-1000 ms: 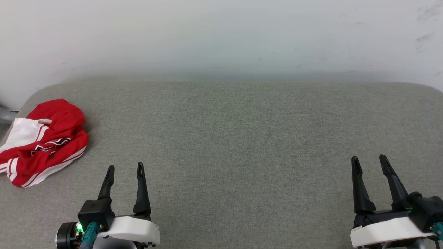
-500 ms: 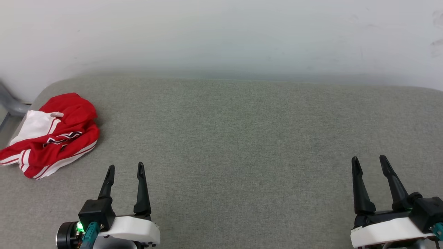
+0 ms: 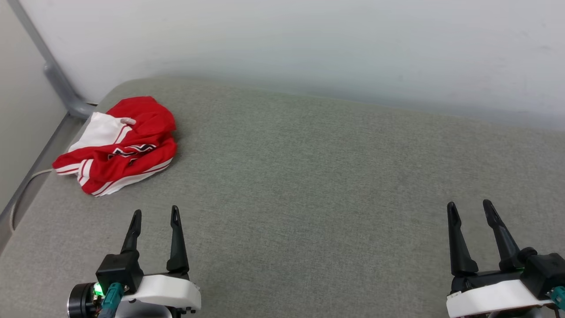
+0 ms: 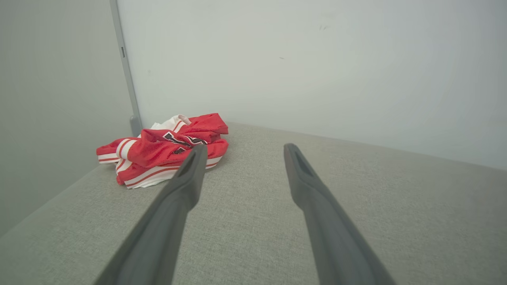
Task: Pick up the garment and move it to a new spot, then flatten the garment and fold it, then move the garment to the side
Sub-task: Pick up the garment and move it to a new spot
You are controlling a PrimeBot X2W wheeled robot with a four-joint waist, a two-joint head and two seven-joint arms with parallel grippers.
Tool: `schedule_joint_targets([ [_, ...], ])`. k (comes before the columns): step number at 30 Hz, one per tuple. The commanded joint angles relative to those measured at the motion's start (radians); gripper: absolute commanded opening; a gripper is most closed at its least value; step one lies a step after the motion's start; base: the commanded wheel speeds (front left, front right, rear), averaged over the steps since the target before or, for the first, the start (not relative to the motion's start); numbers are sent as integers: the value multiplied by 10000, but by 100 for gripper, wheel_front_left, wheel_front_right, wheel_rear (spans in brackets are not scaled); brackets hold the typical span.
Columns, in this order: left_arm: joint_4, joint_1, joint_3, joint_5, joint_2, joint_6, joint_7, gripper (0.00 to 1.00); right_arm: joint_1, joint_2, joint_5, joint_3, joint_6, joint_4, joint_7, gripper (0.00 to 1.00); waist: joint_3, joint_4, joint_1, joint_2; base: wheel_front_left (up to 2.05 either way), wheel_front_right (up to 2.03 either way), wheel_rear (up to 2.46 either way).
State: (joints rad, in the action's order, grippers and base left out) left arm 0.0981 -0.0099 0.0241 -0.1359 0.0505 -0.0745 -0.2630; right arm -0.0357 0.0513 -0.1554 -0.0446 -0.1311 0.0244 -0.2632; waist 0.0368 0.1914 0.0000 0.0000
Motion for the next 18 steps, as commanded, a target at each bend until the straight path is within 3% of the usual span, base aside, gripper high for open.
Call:
schedule_joint_targets([
  [1, -13, -117, -30, 18, -5, -8, -28, 100, -26, -20, 11, 7, 7, -38, -25, 100, 18, 297, 0, 0, 0, 0, 0],
  [18, -14, 11, -273, 31, -6, -32, -28, 100, -100, -20, -11, 99, 7, -66, -25, 100, 39, 2260, 0, 0, 0, 0, 0],
])
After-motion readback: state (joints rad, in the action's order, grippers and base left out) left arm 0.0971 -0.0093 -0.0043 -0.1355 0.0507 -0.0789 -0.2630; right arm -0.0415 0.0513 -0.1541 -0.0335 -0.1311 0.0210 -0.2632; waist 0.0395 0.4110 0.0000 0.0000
